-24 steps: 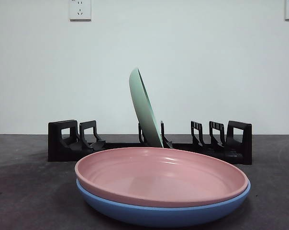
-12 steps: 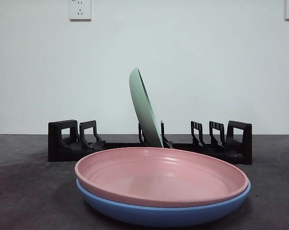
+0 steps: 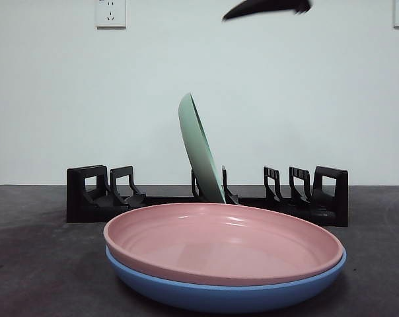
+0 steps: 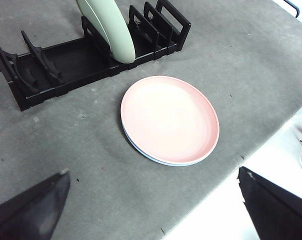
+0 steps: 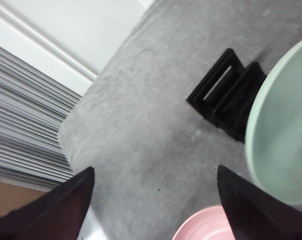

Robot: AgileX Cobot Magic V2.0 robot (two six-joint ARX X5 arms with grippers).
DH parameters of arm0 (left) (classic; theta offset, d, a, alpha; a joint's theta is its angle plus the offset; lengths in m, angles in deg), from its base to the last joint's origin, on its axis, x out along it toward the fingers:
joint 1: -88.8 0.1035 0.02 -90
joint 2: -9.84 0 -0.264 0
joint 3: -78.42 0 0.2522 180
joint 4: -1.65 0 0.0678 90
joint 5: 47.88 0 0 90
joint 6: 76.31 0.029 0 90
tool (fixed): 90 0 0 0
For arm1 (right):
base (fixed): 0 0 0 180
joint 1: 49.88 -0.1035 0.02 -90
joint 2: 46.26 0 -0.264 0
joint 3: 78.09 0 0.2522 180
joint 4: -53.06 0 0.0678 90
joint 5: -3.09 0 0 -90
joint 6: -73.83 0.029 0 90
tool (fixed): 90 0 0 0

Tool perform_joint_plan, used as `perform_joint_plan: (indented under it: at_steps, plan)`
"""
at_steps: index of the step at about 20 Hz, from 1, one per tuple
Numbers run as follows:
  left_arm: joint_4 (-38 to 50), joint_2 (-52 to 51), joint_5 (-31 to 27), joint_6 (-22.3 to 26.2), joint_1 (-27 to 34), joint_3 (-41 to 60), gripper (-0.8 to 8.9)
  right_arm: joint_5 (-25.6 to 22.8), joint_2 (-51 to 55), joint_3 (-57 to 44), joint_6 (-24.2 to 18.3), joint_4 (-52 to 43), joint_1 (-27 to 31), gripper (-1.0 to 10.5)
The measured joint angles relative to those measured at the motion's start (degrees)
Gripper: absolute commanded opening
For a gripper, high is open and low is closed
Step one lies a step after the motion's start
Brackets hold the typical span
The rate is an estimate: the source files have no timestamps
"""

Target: Place the plate

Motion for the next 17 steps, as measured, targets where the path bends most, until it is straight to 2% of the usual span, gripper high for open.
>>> perform_joint_plan:
  at_steps: [5,12,17]
  plan:
    - [0.0,0.0,0.0,-0.1,0.0,0.0,5.27,-4.2,-14.7,10.8,0.0,1.2,0.0,3.9]
    - [0.7,0.0,0.0,-0.2,0.0,0.0,5.27,-7.1,-22.8,11.6,0.0,-3.9,0.0,3.8]
    - [1.5,0.0,0.0,-0.2,0.0,0.0,5.27,-6.8,-24.4,11.6,0.0,-6.2,0.0,1.1]
